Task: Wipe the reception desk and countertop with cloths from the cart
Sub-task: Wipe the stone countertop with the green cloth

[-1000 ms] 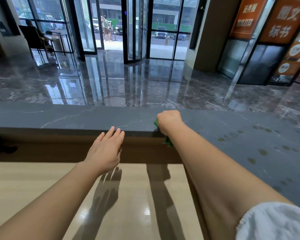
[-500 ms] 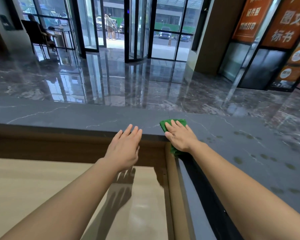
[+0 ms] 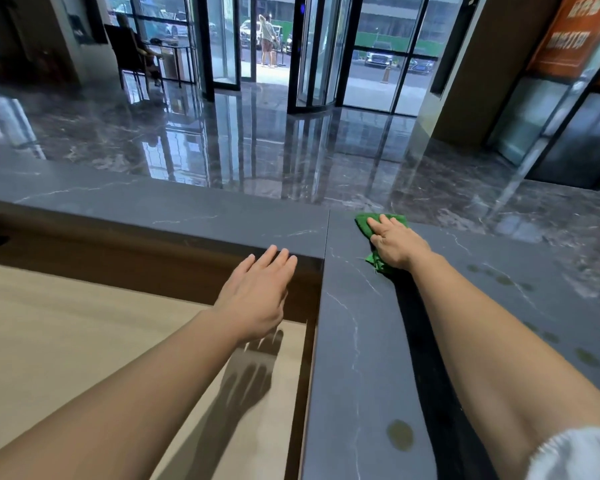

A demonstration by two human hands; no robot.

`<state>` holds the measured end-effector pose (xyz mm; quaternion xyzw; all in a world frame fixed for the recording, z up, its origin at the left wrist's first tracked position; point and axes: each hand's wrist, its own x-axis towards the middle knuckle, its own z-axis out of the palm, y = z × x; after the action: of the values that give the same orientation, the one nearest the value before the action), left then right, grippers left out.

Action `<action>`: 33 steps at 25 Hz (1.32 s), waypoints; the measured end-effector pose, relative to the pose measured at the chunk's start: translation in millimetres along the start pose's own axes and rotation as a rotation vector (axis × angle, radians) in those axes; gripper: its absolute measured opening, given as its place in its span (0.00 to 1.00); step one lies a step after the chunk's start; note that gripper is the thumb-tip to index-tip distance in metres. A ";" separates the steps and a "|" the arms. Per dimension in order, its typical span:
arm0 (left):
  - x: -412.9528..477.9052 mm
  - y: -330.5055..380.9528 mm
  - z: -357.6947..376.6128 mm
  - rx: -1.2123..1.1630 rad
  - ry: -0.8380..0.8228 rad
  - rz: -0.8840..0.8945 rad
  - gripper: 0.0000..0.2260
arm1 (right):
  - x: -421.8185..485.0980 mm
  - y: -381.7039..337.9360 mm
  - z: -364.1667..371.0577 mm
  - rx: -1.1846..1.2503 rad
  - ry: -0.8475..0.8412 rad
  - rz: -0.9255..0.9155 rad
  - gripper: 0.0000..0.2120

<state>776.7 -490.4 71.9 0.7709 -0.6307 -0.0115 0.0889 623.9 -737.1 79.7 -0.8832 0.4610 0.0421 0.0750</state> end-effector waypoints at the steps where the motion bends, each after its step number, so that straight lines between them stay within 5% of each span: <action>1: -0.8 3.4 -1.5 -0.001 -0.005 -0.001 0.25 | -0.5 8.6 -0.4 0.002 -0.004 0.038 0.24; 5: -7.8 12.9 -5.1 -0.011 -0.026 0.009 0.25 | -12.5 3.9 0.8 0.024 0.013 0.112 0.25; 19: -39.3 52.3 -25.5 -0.165 -0.035 0.074 0.20 | -128.0 -62.6 20.8 -0.002 0.023 -0.069 0.26; 29: -2.6 82.0 -25.7 -0.223 -0.084 -0.035 0.24 | -49.3 -59.4 7.7 -0.056 0.000 -0.248 0.26; 33: 17.2 96.5 -26.2 -0.147 -0.148 -0.080 0.33 | -8.7 -53.5 5.3 -0.108 0.005 -0.299 0.26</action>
<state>690.0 -522.2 113.9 0.7839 -0.6017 -0.1181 0.0976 662.8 -699.0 80.7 -0.9449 0.3216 0.0532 0.0317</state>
